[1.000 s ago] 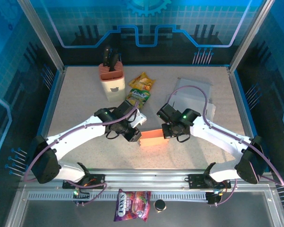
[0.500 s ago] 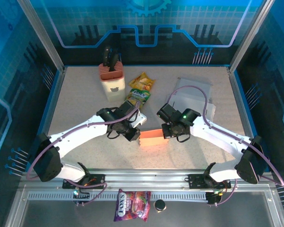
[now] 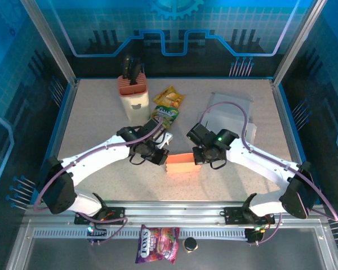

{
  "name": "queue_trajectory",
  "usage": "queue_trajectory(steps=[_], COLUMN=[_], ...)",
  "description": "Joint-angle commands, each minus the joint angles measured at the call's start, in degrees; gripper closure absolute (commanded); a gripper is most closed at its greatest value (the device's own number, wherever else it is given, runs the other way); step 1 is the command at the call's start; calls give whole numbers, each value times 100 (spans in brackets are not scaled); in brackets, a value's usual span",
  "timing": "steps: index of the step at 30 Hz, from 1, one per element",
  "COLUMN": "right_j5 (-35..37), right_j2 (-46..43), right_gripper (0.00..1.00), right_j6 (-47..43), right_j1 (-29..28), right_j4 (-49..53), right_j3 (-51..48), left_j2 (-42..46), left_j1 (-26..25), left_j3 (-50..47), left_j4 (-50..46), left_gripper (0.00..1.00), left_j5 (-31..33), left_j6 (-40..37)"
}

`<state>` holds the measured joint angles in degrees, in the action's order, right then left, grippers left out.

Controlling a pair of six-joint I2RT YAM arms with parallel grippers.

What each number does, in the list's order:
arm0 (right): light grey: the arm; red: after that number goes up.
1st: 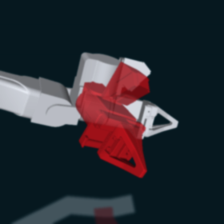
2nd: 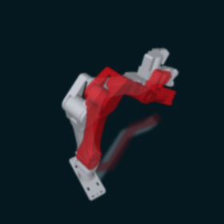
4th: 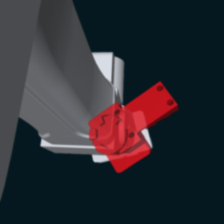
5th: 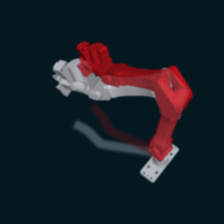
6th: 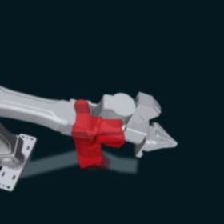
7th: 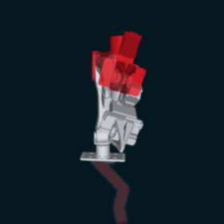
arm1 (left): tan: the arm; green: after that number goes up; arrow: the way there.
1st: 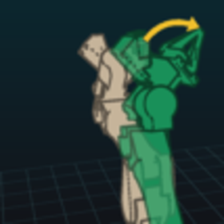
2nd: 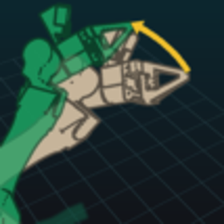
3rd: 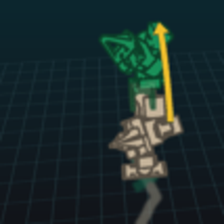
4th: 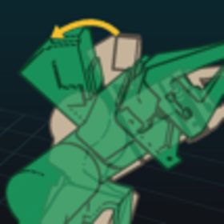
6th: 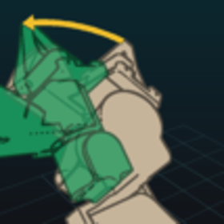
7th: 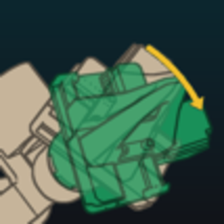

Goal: Fold the paper box

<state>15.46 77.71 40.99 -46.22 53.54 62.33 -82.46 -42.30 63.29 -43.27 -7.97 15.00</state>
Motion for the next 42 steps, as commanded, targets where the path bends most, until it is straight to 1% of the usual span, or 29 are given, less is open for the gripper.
queue_trajectory(steps=[1,11,16,25,32,37,42], right_j5=[-64,-41,-61,-52,-33,-32,-6], right_j2=[11,8,16,39,16,17,-8], right_gripper=[100,100,100,100,100,100,100], right_j6=[118,144,163,190,199,203,207], right_j1=[-98,-107,-117,-132,-141,-133,-128], right_j4=[-54,-36,-45,-71,-80,-72,-63], right_j3=[38,26,34,26,7,-16,-53], left_j2=[-37,-209,-271,-364,-403,-413,-445], left_j1=[-69,-68,-76,-79,-77,-61,-66], left_j3=[192,385,434,456,440,414,448], left_j4=[-104,-266,-197,-92,1,138,-12], left_gripper=[97,98,100,100,100,100,100], left_j5=[-255,-466,-519,-576,-557,-711,-598], left_j6=[601,1287,1574,1965,2118,2243,2109])
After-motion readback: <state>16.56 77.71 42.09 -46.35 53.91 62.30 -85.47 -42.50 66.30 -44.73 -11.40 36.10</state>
